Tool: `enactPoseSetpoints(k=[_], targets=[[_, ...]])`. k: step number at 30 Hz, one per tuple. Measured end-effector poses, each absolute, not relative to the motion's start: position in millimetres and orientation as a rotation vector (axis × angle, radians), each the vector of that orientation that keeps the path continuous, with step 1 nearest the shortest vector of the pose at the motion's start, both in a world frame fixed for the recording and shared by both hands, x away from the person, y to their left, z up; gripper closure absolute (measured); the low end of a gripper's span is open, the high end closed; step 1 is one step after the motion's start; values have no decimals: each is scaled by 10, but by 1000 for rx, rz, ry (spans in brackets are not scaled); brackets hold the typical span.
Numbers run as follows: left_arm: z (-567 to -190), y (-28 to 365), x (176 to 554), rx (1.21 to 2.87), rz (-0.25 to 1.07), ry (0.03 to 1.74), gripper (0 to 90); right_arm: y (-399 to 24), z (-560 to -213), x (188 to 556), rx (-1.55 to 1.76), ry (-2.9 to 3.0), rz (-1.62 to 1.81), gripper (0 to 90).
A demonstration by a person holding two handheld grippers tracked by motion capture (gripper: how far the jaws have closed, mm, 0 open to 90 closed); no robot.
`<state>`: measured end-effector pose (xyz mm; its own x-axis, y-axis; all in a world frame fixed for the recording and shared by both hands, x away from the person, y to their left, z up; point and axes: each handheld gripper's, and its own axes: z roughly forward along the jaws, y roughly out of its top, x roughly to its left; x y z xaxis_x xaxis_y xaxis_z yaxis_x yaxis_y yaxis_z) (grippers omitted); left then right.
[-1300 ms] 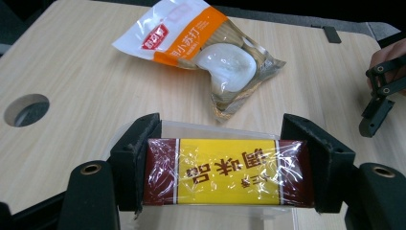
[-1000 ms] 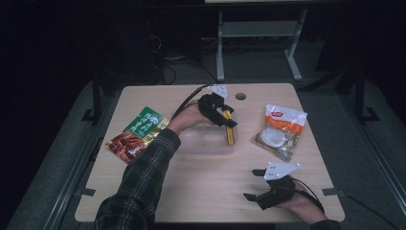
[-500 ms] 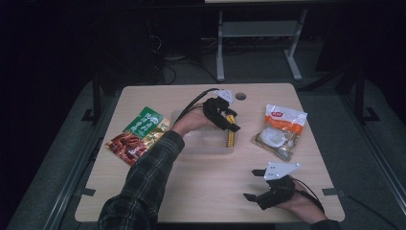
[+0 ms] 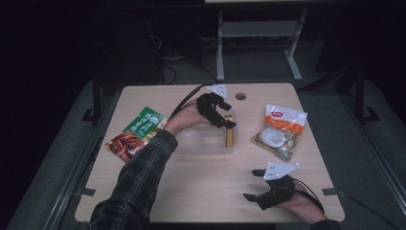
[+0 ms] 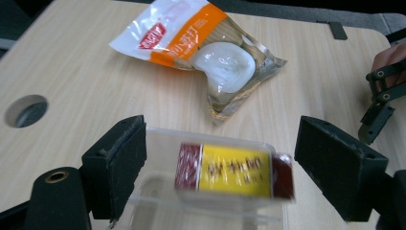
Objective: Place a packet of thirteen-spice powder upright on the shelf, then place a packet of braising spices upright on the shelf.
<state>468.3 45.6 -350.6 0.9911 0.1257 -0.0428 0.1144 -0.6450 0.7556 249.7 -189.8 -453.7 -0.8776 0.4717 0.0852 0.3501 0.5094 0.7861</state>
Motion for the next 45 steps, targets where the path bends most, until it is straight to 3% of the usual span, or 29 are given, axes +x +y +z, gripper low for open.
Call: enactPoseSetpoints(k=[17,45], targets=[[-3379,1080,4346,2287,89,292,175,-1892,-4553,2504,712,2613,1286,136],[-3530,1968,3651,2231,186,489,182,-1860,-4575,2520,709,2623,1269,137]])
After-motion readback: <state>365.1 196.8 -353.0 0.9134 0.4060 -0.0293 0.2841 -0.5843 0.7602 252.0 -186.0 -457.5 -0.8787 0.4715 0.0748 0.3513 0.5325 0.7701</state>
